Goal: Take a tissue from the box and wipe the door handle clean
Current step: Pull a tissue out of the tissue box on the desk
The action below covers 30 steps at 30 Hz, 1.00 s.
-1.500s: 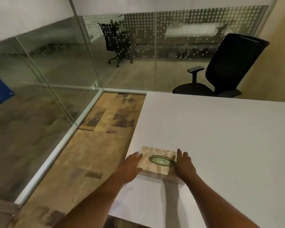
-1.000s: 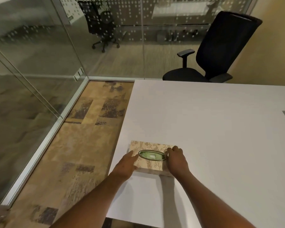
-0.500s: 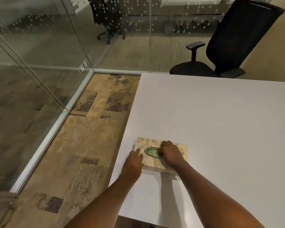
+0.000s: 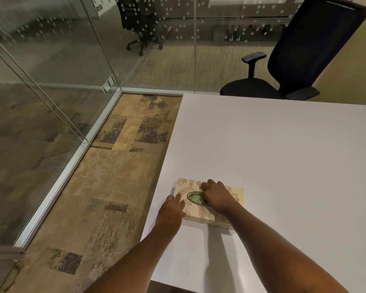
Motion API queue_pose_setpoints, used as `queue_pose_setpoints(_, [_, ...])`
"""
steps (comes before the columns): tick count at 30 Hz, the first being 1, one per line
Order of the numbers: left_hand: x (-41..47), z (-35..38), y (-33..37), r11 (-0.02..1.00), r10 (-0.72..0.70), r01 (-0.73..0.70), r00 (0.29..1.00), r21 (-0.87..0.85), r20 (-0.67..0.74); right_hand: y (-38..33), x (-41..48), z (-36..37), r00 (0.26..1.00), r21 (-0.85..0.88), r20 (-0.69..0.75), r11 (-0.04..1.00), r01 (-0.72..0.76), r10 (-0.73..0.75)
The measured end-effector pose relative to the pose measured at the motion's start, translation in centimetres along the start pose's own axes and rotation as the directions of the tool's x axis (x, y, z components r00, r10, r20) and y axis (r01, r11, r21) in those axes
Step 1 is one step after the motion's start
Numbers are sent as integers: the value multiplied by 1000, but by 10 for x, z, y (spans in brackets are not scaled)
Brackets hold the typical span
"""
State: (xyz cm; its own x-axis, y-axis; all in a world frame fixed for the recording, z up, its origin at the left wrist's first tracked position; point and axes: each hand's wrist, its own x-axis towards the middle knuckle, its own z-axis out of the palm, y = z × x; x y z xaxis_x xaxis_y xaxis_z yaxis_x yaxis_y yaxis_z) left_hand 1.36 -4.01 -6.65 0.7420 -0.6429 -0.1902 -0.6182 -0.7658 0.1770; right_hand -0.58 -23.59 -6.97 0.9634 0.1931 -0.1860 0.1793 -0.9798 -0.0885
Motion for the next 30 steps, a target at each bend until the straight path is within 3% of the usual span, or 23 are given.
queue_pose_setpoints(7, [1, 5, -1, 1000, -14, 14, 1000, -6, -2, 5, -8, 3, 996, 28, 2, 995, 92, -92])
queue_pose_setpoints(12, [1, 6, -1, 1000, -19, 17, 997, 24, 76, 10, -12, -11, 998, 409, -24, 912, -43, 58])
queue_pose_setpoints(16, [6, -6, 7, 984, -113, 133, 980, -116, 164, 17, -17, -28, 986, 574, 26, 804, -152, 168])
queue_pose_setpoints(19, [9, -20, 13, 894, -217, 256, 965, -368, 145, 17, -20, -41, 975, 674, 60, 712, -196, 213])
queue_pose_setpoints(23, [13, -44, 28, 664, -292, 278, 951, -694, 102, 12, -22, -64, 976, 737, 52, 651, -180, 211])
queue_pose_setpoints(27, [15, -62, 40, 522, -230, 209, 968, -827, 99, 7, -24, -90, 977, 792, 39, 589, -159, 211])
queue_pose_setpoints(30, [15, -78, 41, 424, -284, 144, 959, -894, 20, 3, -24, -114, 974, 858, 52, 490, -155, 218])
